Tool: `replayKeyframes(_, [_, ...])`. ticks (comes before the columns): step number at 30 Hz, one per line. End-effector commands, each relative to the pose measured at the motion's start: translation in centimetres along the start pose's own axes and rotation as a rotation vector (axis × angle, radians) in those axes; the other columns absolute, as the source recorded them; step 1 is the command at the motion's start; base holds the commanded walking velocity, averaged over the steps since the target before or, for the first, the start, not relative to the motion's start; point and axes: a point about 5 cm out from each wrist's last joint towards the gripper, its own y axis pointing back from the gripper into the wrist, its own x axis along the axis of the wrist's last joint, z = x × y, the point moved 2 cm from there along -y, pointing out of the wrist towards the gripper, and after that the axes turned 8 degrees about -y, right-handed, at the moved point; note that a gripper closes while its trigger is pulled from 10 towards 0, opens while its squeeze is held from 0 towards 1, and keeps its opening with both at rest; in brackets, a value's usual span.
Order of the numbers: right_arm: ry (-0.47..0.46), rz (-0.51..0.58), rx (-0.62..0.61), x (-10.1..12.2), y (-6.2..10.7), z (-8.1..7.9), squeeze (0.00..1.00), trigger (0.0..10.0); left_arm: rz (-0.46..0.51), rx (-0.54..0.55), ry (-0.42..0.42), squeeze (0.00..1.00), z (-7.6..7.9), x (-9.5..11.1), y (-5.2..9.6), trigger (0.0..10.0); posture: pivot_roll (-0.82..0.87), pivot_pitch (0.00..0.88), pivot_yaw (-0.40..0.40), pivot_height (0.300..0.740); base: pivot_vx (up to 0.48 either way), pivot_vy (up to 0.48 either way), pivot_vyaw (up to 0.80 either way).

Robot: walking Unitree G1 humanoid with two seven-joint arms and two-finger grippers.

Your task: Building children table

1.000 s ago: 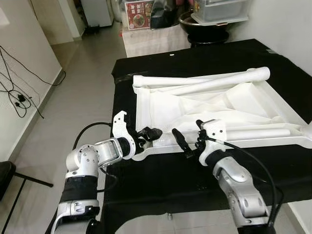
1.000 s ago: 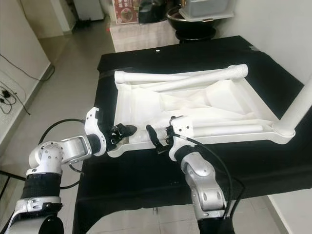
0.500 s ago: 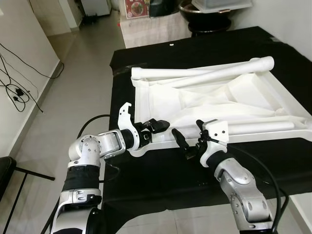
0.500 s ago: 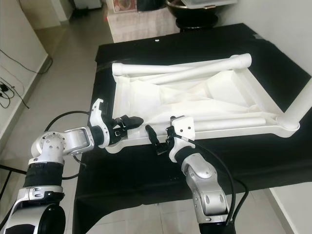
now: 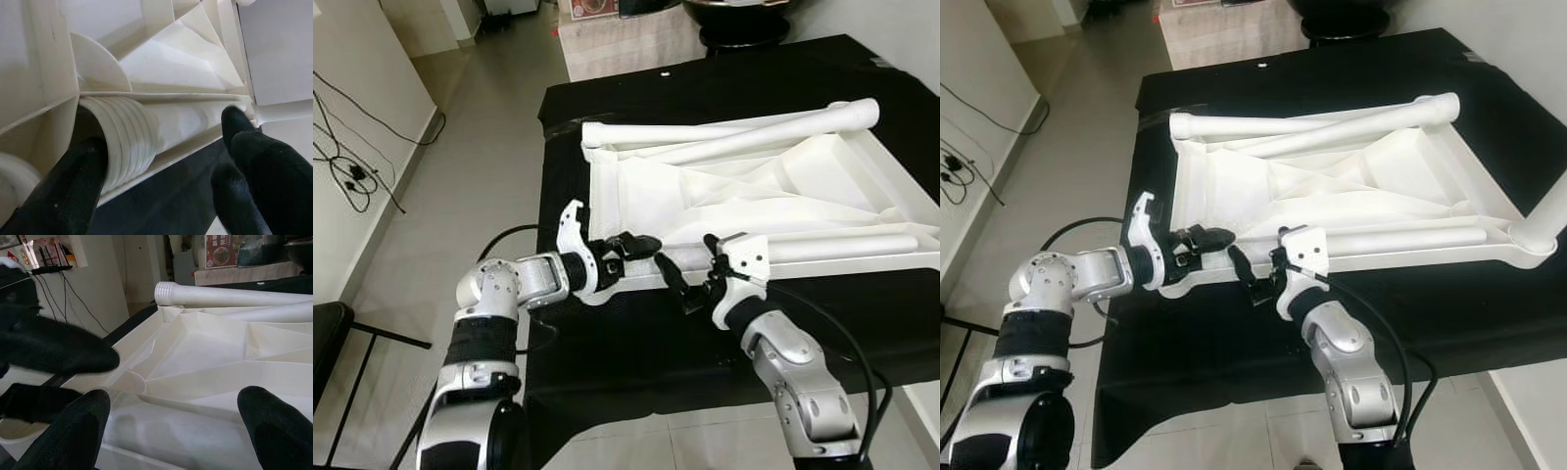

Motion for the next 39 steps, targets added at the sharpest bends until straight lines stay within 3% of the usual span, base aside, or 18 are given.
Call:
replayKeyframes(1, [-0.009, -0.006, 0.006, -0.1, 0.2, -0.3, 0.00, 10.0, -0.001, 0.010, 0.030, 0.00, -0.8, -0.2, 0.3, 10.0, -0.18, 0.167, 0.106, 0.740, 0.000, 0.000, 0.00])
replayKeyframes(10, [-0.004, -0.004, 0.005, 0.3, 0.6, -0.5, 0.00, 10.0, 0.019, 0.010, 0.022, 0.00, -1.5, 0.9, -0.6, 10.0, -0.19, 0.195, 0.111, 0.740, 0.000, 0.000, 0.00])
replayKeyframes(18, [-0.007, -0.007, 0.008, 0.6, 0.9, -0.8, 0.00, 10.0, -0.015, -0.026, -0.019, 0.00, -0.4, 1.4, -1.6, 10.0, -0.19, 0.220, 0.118, 0.740, 0.000, 0.000, 0.00])
replayKeyframes(24, [-0.011, -0.007, 0.006, 0.7, 1.0, -0.9, 0.00, 10.0, -0.093, -0.056, -0.048, 0.00, 0.3, 0.4, -2.5, 10.0, -0.19, 0.223, 0.121, 0.740, 0.000, 0.000, 0.00])
replayKeyframes(32, [-0.013, -0.005, 0.005, 0.8, 0.9, -1.1, 0.00, 10.0, -0.083, -0.186, -0.090, 0.00, 2.1, 0.9, -2.7, 10.0, -0.18, 0.222, 0.123, 0.740, 0.000, 0.000, 0.00])
replayKeyframes(35, [-0.015, -0.007, 0.006, 0.8, 0.9, -1.1, 0.00, 10.0, -0.033, -0.291, -0.093, 0.00, 3.6, 2.2, -2.2, 10.0, -0.18, 0.219, 0.125, 0.740, 0.000, 0.000, 0.00])
replayKeyframes(39, [-0.017, -0.008, 0.006, 0.8, 0.9, -1.2, 0.00, 10.0, -0.026, -0.342, -0.105, 0.00, 4.2, 2.4, -1.9, 10.0, -0.18, 0.215, 0.126, 0.740, 0.000, 0.000, 0.00])
